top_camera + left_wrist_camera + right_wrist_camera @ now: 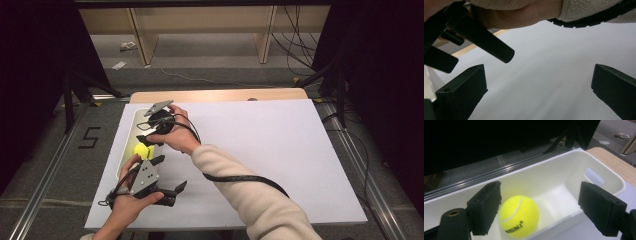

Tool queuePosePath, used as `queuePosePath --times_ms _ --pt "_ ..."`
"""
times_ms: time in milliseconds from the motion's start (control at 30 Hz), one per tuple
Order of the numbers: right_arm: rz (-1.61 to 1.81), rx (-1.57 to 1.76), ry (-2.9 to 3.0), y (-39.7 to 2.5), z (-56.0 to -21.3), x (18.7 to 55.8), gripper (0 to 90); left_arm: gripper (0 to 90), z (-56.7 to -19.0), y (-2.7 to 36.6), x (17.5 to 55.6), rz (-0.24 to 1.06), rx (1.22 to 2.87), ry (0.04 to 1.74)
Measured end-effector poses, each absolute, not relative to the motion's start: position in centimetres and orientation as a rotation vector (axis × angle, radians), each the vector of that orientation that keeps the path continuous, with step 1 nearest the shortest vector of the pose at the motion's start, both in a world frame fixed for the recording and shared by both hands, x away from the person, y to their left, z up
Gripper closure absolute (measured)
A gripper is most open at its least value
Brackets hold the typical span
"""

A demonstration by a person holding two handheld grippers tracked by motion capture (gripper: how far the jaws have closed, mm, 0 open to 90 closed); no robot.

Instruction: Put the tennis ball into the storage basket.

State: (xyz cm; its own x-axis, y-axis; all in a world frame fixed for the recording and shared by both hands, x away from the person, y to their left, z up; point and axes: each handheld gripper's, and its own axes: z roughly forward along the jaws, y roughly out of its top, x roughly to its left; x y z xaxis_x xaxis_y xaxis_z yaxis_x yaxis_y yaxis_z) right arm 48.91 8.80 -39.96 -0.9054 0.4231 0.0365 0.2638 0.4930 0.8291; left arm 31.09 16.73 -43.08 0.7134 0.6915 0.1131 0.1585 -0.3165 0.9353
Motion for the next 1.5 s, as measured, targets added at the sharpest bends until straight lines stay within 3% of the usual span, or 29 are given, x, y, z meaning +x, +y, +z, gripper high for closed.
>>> queuePosePath --times_ms 1500 --pt "1.357 0.796 2.421 -2.6 -39.4 48.7 19.4 0.0 -43.1 16.8 31.2 0.628 1.838 0.675"
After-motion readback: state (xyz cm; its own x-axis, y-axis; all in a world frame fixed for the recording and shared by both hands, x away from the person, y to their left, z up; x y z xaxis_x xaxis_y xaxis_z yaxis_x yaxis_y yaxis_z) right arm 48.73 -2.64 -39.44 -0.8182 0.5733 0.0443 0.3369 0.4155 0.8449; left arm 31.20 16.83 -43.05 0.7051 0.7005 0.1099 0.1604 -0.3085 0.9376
